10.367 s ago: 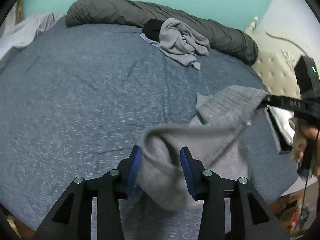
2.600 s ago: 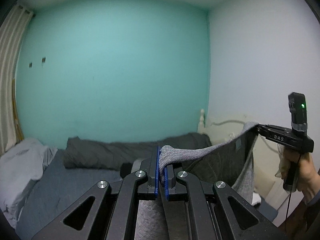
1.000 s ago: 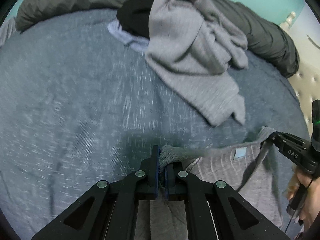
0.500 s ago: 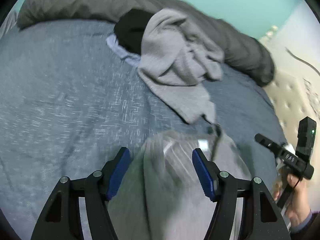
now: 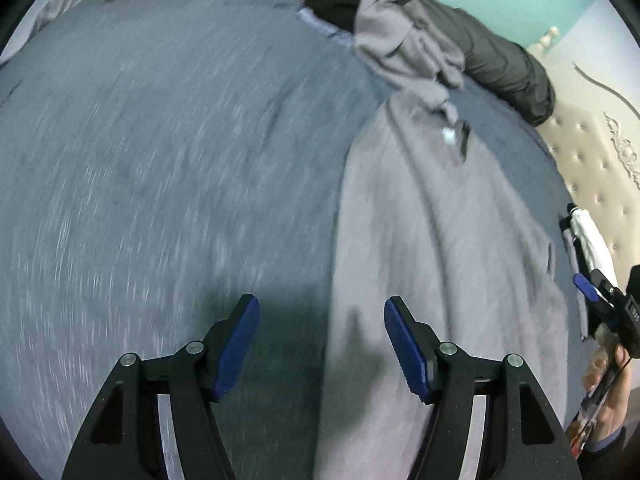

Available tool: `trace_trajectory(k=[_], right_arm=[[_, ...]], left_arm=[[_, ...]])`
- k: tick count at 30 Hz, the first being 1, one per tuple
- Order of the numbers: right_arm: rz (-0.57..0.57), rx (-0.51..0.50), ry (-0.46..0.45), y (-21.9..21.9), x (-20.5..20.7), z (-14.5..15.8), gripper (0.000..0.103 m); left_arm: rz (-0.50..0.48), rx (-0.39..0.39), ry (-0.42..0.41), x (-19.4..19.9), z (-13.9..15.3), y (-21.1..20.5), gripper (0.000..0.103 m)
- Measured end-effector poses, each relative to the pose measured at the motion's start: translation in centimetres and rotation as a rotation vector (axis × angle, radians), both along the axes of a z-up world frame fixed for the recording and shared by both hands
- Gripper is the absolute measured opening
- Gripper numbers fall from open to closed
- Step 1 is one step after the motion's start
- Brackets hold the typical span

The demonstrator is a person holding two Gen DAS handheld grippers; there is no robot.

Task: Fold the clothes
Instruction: 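Grasp the sweater hem with the left tool and tug it straight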

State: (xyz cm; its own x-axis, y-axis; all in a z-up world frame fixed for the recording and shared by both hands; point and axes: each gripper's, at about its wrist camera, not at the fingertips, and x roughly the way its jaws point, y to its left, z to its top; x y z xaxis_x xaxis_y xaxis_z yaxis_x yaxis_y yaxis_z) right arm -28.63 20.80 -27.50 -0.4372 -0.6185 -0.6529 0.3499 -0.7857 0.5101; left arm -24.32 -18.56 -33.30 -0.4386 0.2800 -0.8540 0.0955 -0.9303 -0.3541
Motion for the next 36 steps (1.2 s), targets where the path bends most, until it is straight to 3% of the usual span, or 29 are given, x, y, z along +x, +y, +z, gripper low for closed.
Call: trace_trajectory(k=[6, 11, 13, 16, 17, 18, 25, 32, 36], right_arm=[[-0.085, 0.043, 0.055, 3.5, 2.5, -0.5, 0.068], [-0.12, -0.062, 0.05, 5.9, 2.6, -2.7, 0.068], [-0.126, -0.088, 0.029, 6.2, 2.3, -3.8, 0.068], [-0.139, -0.112, 0.013, 6.5, 2.1, -4.8, 0.068], [-0.143, -0.12, 0.002, 6.6, 2.0, -5.0, 0.068], [-0.137, -0.132, -0.004, 6.6, 1.9, -5.0, 0.068], [-0.114, -0.138, 0.03, 6.7, 1.7, -4.1, 0.068], [-0.128, -0.13, 0.034, 6.9, 1.6, -4.6, 0.068], [-0.133, -0.137, 0.036, 7.1, 1.5, -4.7, 0.068]], left_arm=[[-0.005, 0.038, -0.066, 3.8, -2.9, 0.9, 0.069], [-0.015, 0.048, -0.098, 5.0, -4.3, 2.3, 0.068], [-0.033, 0.041, -0.101, 5.1, -4.7, 2.9, 0.06], [-0.026, 0.023, -0.103, 5.0, -5.0, 3.2, 0.027], [-0.027, 0.043, -0.1, 5.0, -5.0, 3.2, 0.006], [-0.034, 0.057, -0.1, 4.9, -5.0, 3.3, 0.003], [-0.046, -0.062, -0.036, 4.6, -0.5, 2.4, 0.003], [0.054, -0.149, -0.022, 3.4, 4.3, -4.5, 0.003], [0.137, -0.188, -0.018, 2.2, 5.2, -9.5, 0.003]])
